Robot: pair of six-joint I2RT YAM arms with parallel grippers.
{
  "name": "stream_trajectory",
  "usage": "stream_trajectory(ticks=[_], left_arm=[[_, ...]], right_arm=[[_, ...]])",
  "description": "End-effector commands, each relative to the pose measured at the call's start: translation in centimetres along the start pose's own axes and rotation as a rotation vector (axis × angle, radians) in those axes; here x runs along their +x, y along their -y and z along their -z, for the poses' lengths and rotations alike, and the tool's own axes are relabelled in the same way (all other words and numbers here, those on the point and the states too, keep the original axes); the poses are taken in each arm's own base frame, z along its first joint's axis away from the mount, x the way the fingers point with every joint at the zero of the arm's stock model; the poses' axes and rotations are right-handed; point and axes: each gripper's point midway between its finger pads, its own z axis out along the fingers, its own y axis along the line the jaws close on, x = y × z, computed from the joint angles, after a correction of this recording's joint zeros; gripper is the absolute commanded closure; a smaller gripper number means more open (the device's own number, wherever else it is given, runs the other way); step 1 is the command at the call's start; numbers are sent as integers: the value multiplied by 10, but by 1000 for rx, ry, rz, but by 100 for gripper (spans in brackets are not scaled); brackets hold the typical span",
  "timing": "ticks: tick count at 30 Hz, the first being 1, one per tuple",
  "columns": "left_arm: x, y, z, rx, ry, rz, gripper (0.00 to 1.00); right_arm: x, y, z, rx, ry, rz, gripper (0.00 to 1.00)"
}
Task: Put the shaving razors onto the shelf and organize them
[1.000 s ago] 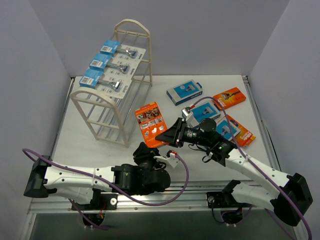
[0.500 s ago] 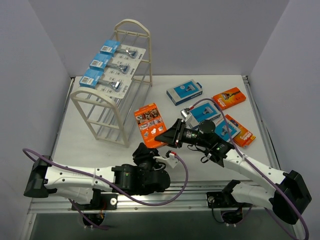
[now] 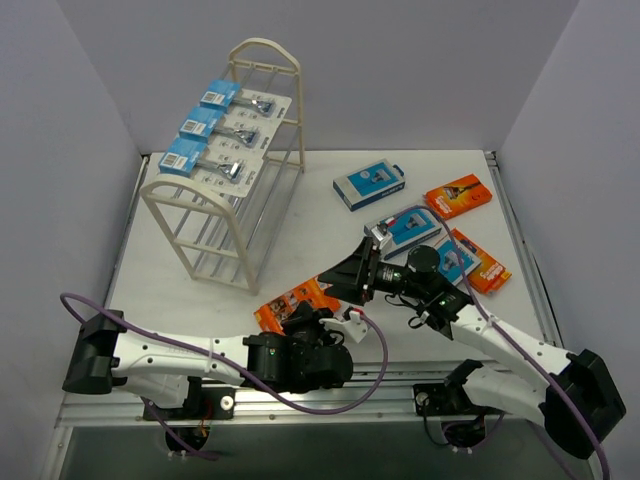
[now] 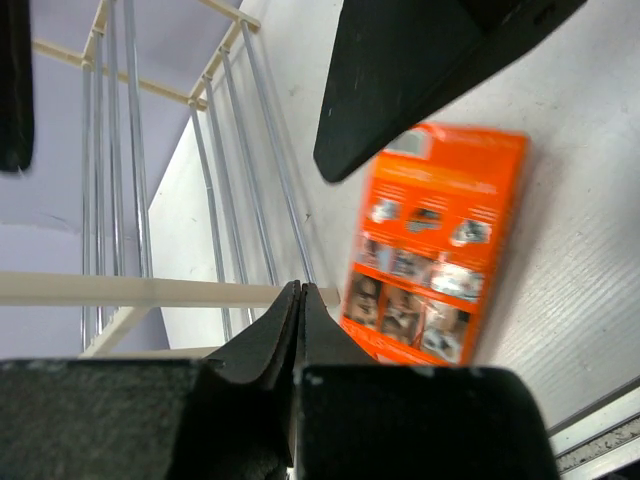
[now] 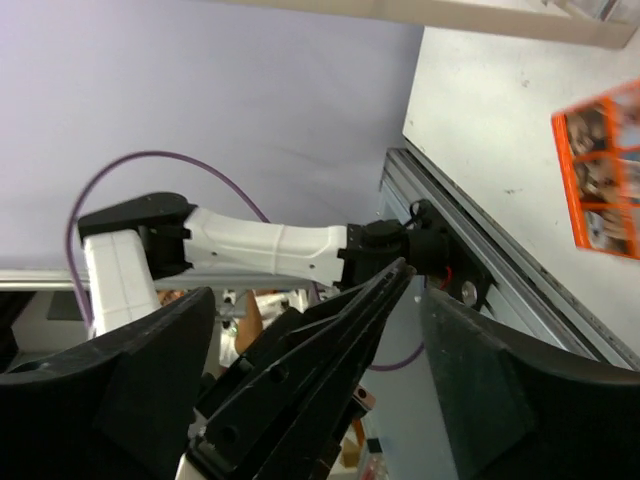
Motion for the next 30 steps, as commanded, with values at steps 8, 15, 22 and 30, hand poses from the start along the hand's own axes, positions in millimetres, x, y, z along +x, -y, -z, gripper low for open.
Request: stream_trajectory(ticks=[8, 15, 22, 30], left_arm=[[-2, 10, 6, 75, -3, 167, 98], [5, 26, 13, 208, -74, 461, 42], [20, 42, -9, 297, -148, 701, 25], [32, 54, -41, 394, -175, 762, 12]], right_arm=[[-20, -19, 29, -78, 76, 82, 13], [-27, 69, 36, 306, 91, 197, 10], [-19, 110, 41, 353, 103, 165, 10], [-14, 126, 50, 385, 141, 143, 9]])
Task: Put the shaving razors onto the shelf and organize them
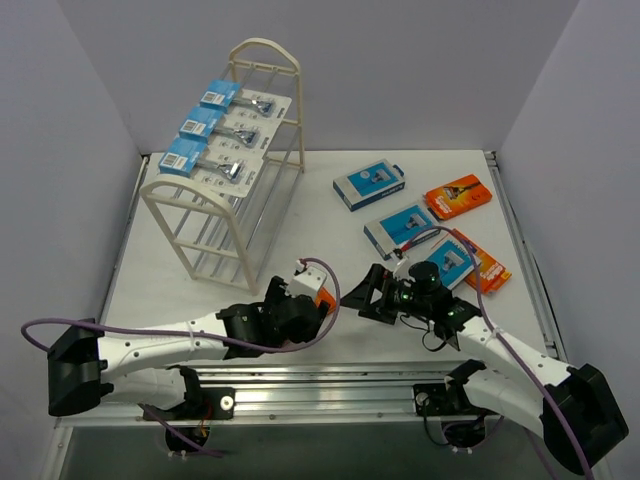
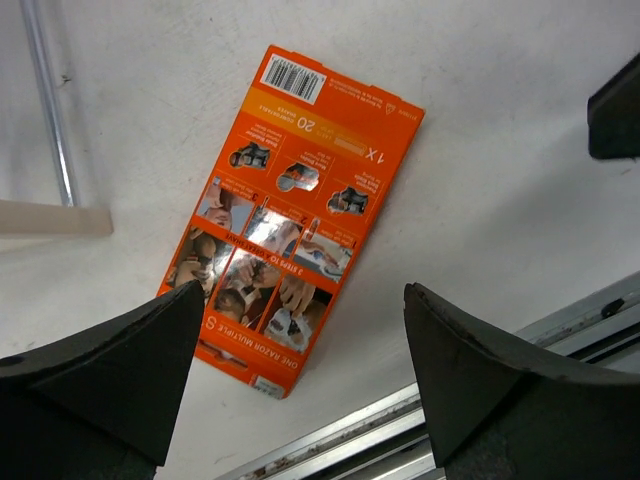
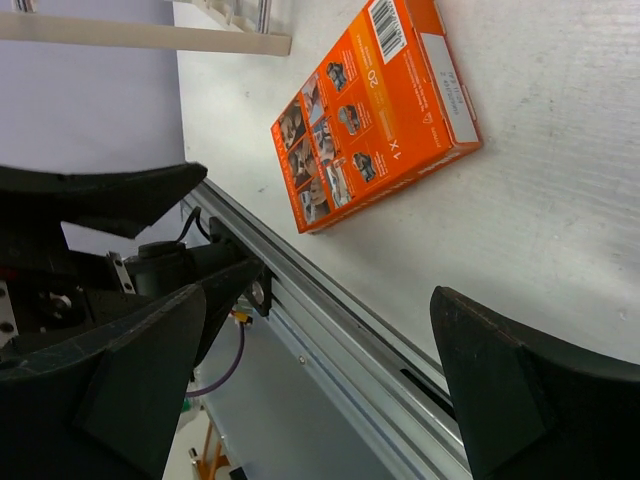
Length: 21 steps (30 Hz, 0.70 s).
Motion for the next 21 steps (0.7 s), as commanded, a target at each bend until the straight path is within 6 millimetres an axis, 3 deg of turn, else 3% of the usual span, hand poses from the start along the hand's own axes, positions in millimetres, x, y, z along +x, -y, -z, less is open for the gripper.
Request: stream_trajectory(ticks=[1, 3, 8, 12, 21], left_arm=[[-24, 27, -9, 162, 58, 76, 9], [-27, 25, -16, 175, 40, 72, 4], [-35, 23, -32, 198, 34, 22, 6], [-24, 16, -58, 142, -44, -35, 6], [-17, 2, -90, 85, -95, -76, 6]], right_arm=[[-7, -2, 5, -13, 52, 36, 9], [-5, -2, 9, -15, 61, 39, 9], [-5, -4, 17, -27, 87, 49, 9], [-1, 0, 19, -29, 88, 41, 8], [17, 27, 14, -31, 67, -25, 8]])
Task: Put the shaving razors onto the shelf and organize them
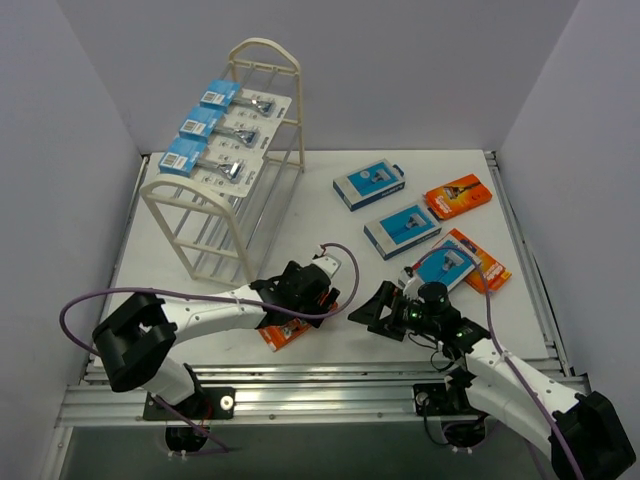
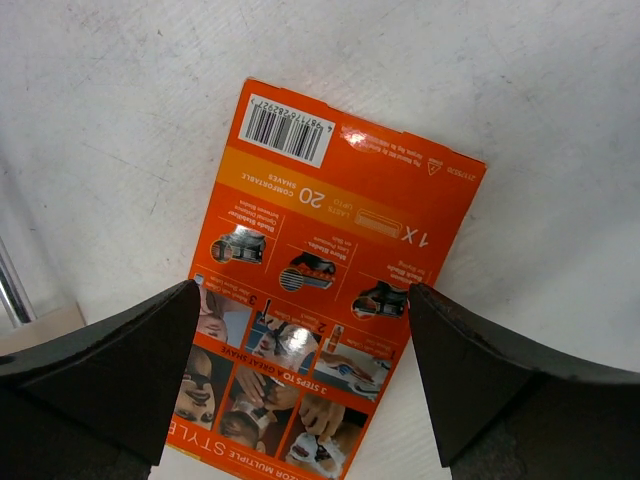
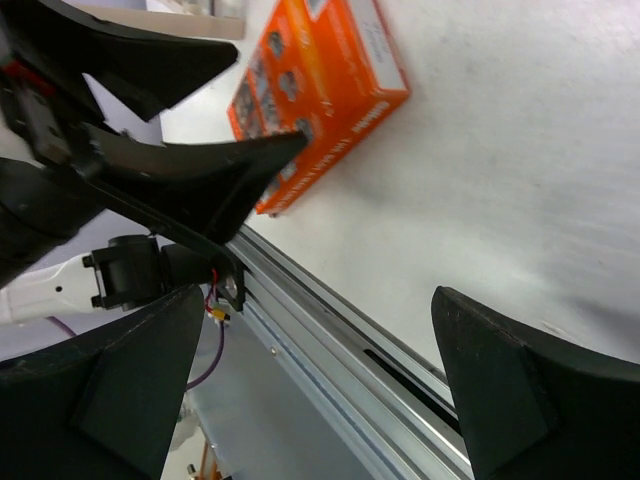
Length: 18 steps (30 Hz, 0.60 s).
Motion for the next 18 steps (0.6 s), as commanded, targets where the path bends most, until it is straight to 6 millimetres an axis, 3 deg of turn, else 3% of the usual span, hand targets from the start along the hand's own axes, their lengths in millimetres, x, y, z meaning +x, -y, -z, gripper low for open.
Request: stream_trajectory(ticks=[1, 8, 18], left_arm=[[-32, 5, -1, 26, 82, -14, 6], [-20, -3, -23, 2, 29, -37, 6], [-18, 15, -25, 147, 37, -7, 6]], right_arm=[[-2, -3, -1, -45, 21, -11, 7], [2, 1, -4, -59, 4, -8, 7], [6, 17, -7, -44, -1, -21, 7]])
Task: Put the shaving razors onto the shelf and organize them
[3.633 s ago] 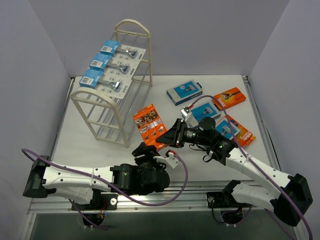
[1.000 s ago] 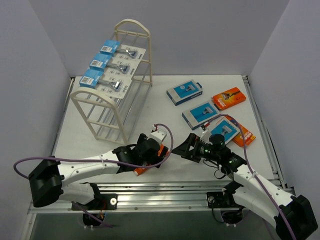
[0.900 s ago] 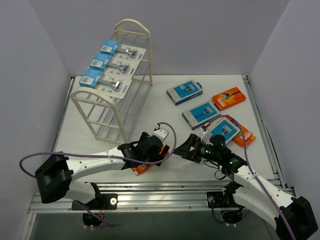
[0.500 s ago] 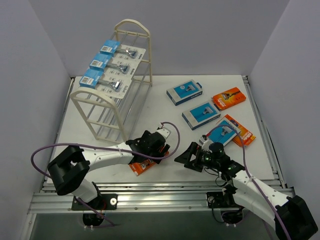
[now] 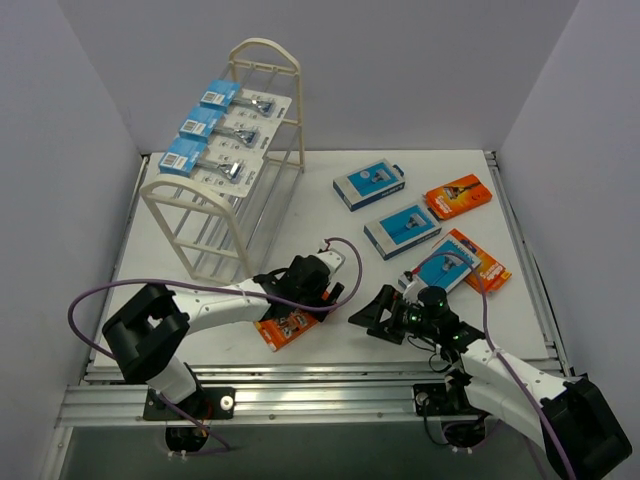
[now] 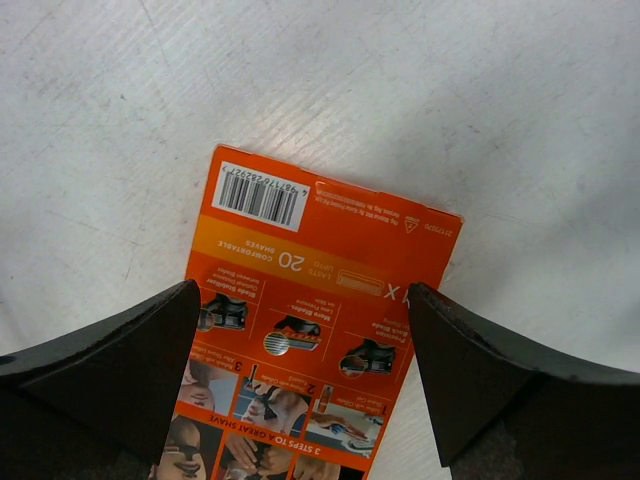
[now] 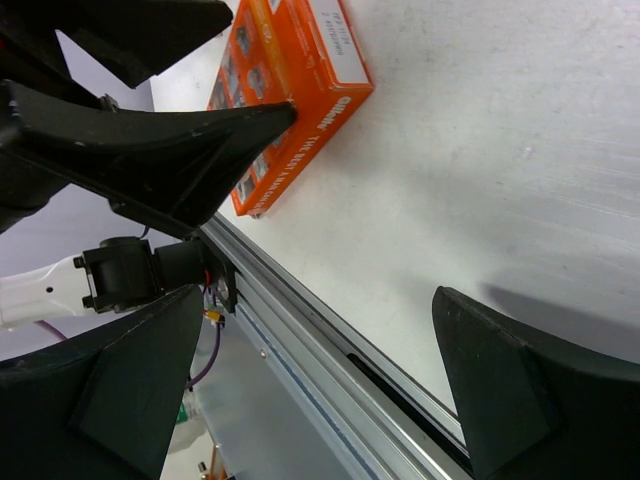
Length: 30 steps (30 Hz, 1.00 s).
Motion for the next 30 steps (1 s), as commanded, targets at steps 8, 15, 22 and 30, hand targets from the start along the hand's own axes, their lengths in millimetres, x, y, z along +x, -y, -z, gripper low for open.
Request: stream_trajectory(ticks=[8, 15, 22, 30], left_arm=[[12, 22, -12, 131, -51, 5, 6], [18, 19, -18, 103, -70, 1, 6], [34, 22, -27, 69, -141, -45, 6], [40, 32, -31, 81, -152, -50, 6]], right_arm=[[-4, -1, 0, -30, 18, 20, 7], [-3, 0, 0, -36, 20, 23, 6], [-2, 4, 1, -29, 22, 24, 6], [-1, 6, 1, -26, 24, 23, 6]])
